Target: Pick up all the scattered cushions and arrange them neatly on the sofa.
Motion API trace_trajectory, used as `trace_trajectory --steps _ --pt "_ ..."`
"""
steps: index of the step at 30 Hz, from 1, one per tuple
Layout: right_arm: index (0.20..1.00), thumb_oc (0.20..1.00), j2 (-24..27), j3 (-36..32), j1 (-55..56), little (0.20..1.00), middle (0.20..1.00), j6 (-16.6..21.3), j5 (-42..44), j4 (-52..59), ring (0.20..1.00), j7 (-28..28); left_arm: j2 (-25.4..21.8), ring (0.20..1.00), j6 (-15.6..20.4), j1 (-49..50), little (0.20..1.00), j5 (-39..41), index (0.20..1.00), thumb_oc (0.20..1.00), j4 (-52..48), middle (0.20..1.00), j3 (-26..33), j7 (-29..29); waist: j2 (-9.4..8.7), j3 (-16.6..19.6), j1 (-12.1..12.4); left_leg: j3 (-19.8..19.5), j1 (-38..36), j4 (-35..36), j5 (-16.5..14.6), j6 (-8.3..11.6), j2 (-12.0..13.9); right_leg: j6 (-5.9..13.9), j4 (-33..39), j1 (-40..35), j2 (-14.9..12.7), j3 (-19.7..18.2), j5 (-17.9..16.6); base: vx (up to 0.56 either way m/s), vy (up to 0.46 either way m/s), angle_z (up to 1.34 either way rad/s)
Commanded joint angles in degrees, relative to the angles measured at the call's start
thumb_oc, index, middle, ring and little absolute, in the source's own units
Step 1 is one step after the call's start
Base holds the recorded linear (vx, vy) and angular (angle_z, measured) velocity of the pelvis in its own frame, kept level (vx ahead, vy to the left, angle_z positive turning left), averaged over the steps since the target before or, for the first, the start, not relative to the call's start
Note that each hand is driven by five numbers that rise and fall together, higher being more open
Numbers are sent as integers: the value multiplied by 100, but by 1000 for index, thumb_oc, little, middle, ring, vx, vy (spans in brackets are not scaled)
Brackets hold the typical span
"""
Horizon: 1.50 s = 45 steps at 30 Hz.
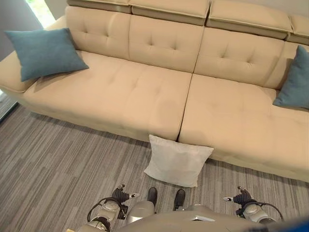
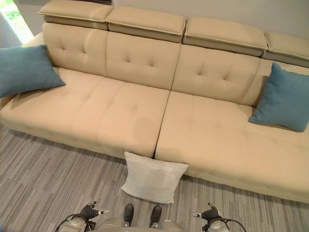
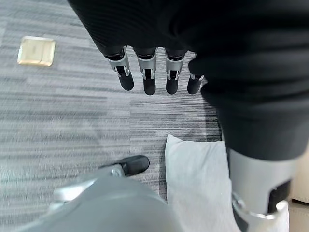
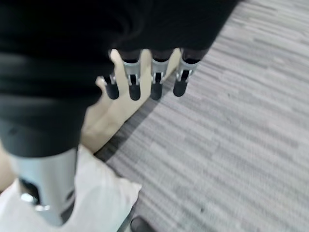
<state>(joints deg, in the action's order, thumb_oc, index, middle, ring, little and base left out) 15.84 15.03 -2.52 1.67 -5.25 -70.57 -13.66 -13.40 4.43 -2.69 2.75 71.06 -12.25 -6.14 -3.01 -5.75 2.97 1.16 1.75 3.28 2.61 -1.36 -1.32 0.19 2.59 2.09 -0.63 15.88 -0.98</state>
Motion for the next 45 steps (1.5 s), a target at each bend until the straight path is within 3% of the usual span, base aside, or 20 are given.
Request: trace_trajectory --steps 1,14,15,21,33,35,38,45 --pt "1000 1000 65 75 -282 1000 1000 93 50 94 1000 -48 -195 1000 74 -97 1000 -36 1000 1000 193 1000 52 18 -148 56 207 9 323 -626 -648 270 -62 957 -126 -5 -687 -67 -94 41 64 -8" --pt "1000 1000 207 -114 -564 1000 1000 186 431 339 1000 -337 -275 1000 329 -586 1000 778 1000 1000 -351 1000 162 -361 -127 -208 124 70 862 -669 -621 281 8 963 -82 606 -764 -37 -222 -17 -11 -5" --pt "1000 1000 244 -173 -710 1000 1000 216 567 447 1000 -483 -270 1000 433 -789 1000 1028 1000 1000 -534 1000 131 -533 -115 -372 63 64 1205 -750 -553 309 14 944 -142 957 -770 -48 -289 -125 -30 -4" --pt "1000 1000 296 -230 -1112 1000 1000 316 706 865 1000 -939 -241 1000 668 -1250 1000 1504 1000 1000 -851 1000 6 -944 -94 -563 -67 64 2186 -973 -354 357 -52 886 -355 1960 -791 -29 -489 -165 -14 -2" --pt "1000 1000 170 -257 -1958 1000 1000 614 1153 1466 1000 -1818 -67 1000 978 -2191 1000 1949 1000 1000 -1349 1000 -403 -1548 27 -879 -238 79 3570 -928 54 483 -61 926 -432 3458 -909 -131 -768 -90 19 -3" --pt "1000 1000 151 -264 -2229 1000 1000 680 1263 1621 1000 -2037 -51 1000 1042 -2488 1000 2026 1000 1000 -1487 1000 -489 -1693 96 -930 -244 46 3875 -931 -36 564 -12 986 -476 3802 -889 -198 -679 -35 40 -1" --pt "1000 1000 167 -312 -2772 1000 1000 786 1408 1697 1000 -2426 -20 1000 1092 -3096 1000 2071 1000 1000 -1603 1000 -580 -1953 176 -1052 -287 42 4501 -953 66 611 -10 990 -589 4479 -935 -252 -703 -82 50 -1" --pt "1000 1000 303 -394 -3799 1000 1000 956 1708 1728 1000 -2936 -136 1000 1144 -4156 1000 2130 1000 1000 -1569 1000 -715 -2369 223 -1172 -348 29 5464 -1080 126 640 21 1015 -888 5500 -1043 -340 -650 -17 13 1"
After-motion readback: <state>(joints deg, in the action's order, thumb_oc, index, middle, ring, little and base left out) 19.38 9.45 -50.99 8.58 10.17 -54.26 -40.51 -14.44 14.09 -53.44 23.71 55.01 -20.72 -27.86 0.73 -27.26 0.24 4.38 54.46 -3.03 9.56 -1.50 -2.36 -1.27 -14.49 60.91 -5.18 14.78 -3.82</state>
